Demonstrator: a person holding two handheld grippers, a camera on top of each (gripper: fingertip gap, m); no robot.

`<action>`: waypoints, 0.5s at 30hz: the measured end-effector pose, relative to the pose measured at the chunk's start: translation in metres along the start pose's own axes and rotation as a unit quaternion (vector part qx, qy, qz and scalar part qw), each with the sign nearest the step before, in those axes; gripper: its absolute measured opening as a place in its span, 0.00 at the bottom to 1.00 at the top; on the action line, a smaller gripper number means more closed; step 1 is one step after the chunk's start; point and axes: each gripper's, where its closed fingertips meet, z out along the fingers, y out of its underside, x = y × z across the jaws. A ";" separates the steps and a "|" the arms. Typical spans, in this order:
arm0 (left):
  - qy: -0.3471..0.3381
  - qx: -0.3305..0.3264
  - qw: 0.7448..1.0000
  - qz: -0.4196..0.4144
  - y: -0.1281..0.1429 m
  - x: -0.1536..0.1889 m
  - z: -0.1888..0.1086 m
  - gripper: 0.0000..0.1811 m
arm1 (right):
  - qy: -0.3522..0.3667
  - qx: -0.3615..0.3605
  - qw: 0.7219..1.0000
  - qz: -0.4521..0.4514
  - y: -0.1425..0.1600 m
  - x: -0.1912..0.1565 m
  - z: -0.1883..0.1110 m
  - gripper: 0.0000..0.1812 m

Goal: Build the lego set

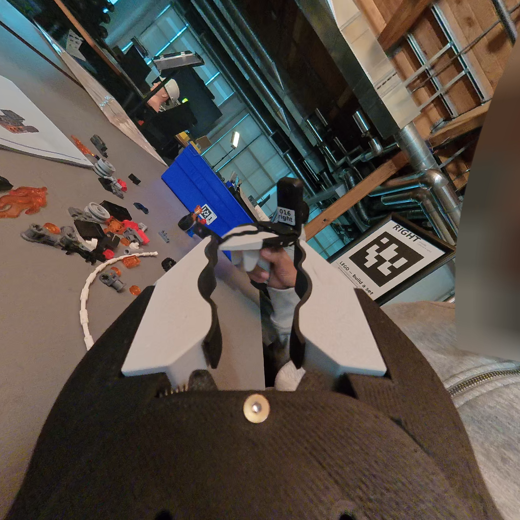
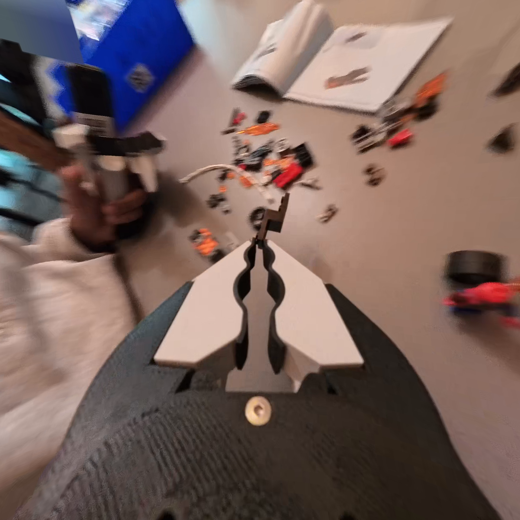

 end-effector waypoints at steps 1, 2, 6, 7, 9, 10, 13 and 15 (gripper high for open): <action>-0.001 -0.002 1.000 0.001 0.001 0.000 0.000 0.29 | -0.053 -0.003 0.998 0.035 0.003 -0.013 -0.002 0.01; -0.002 -0.004 1.000 0.001 0.001 0.000 0.001 0.29 | -0.101 -0.003 0.993 0.065 0.006 -0.024 -0.004 0.01; -0.002 0.002 1.000 0.005 0.000 0.000 0.000 0.29 | -0.142 -0.044 0.979 0.138 0.030 -0.029 -0.010 0.01; -0.003 0.002 1.000 0.005 0.000 0.000 0.000 0.29 | -0.138 -0.053 0.978 0.149 0.036 -0.027 -0.011 0.01; -0.004 0.001 1.000 0.005 0.000 0.000 0.000 0.29 | -0.117 -0.068 0.977 0.164 0.049 -0.020 -0.012 0.02; -0.005 0.000 1.000 0.006 0.000 -0.001 0.000 0.29 | -0.101 -0.071 0.978 0.168 0.054 -0.015 -0.014 0.02; -0.007 -0.004 1.000 0.008 0.001 -0.001 0.001 0.29 | -0.076 -0.045 0.979 0.184 0.056 -0.001 -0.021 0.02; -0.006 -0.004 1.000 0.007 0.001 -0.001 0.001 0.29 | -0.053 -0.027 0.981 0.184 0.055 0.008 -0.027 0.05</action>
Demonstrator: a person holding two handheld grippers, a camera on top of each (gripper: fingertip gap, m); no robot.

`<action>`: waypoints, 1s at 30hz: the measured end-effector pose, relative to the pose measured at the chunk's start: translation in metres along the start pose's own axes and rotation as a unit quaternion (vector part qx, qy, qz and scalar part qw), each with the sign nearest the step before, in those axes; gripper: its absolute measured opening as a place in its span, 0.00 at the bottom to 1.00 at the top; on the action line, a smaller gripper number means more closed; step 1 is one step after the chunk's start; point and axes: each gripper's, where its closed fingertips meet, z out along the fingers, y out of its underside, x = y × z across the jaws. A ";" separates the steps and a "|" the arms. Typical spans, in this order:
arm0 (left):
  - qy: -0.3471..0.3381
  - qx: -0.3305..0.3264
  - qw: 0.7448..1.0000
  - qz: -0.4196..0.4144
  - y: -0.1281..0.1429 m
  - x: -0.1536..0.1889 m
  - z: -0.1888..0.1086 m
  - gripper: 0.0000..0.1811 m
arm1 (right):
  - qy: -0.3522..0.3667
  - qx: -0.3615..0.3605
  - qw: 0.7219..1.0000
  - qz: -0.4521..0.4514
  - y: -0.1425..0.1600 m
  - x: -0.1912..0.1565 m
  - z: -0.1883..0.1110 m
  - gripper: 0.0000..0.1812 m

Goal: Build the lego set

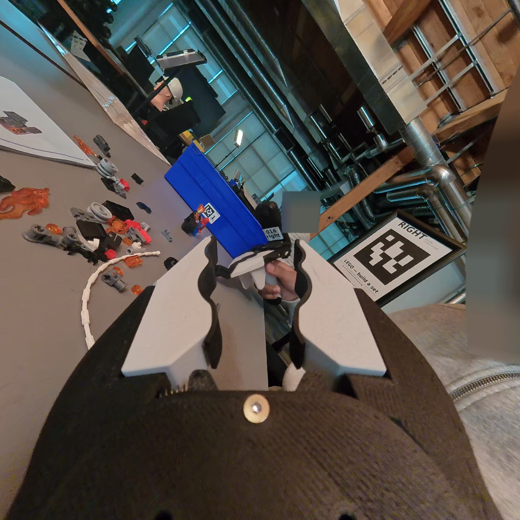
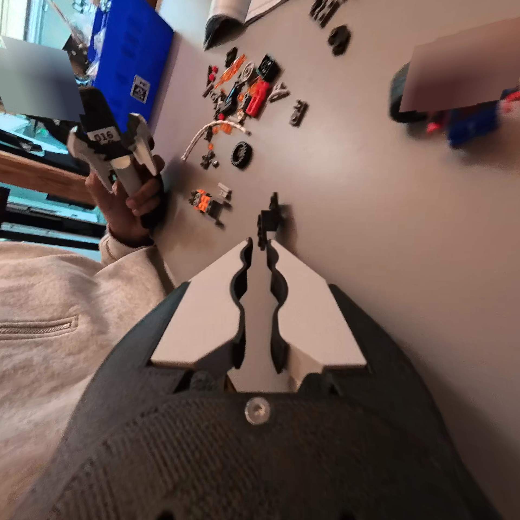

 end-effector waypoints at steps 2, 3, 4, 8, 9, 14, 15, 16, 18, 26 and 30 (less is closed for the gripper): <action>0.001 0.001 1.000 0.000 0.000 0.000 0.000 0.29 | 0.037 0.012 0.999 -0.012 -0.003 0.011 -0.007 0.12; 0.001 0.001 1.000 0.000 0.000 0.000 0.000 0.29 | 0.058 0.019 0.998 -0.027 -0.005 0.015 -0.010 0.16; 0.000 0.001 1.000 0.001 0.000 0.000 0.000 0.29 | 0.079 0.026 0.995 -0.047 -0.008 0.019 -0.014 0.18; -0.001 0.000 1.000 0.001 0.000 0.000 0.000 0.28 | 0.150 0.046 0.967 -0.201 -0.021 0.011 -0.024 0.22; -0.001 0.000 1.000 0.001 0.000 0.000 0.000 0.28 | 0.172 0.038 0.952 -0.250 -0.021 0.009 -0.024 0.22; 0.000 0.000 1.000 0.001 0.000 0.000 0.000 0.29 | 0.243 -0.041 0.852 -0.461 -0.013 0.008 -0.010 0.22; 0.000 0.000 1.000 0.002 0.000 0.000 0.000 0.29 | 0.251 -0.050 0.839 -0.480 -0.014 0.011 -0.007 0.21; 0.000 0.000 1.000 0.002 0.000 0.000 0.000 0.29 | 0.254 -0.061 0.833 -0.488 -0.016 0.014 -0.005 0.21; 0.000 0.000 1.000 0.003 0.000 0.000 0.000 0.29 | 0.250 -0.076 0.836 -0.482 -0.020 0.020 -0.002 0.20; -0.007 -0.037 0.997 0.071 0.013 0.011 0.007 0.29 | 0.142 -0.096 0.883 -0.436 -0.020 0.003 0.012 0.08; -0.077 -0.169 0.962 0.203 0.048 0.006 0.018 0.30 | 0.078 -0.073 0.878 -0.467 -0.025 -0.043 0.017 0.08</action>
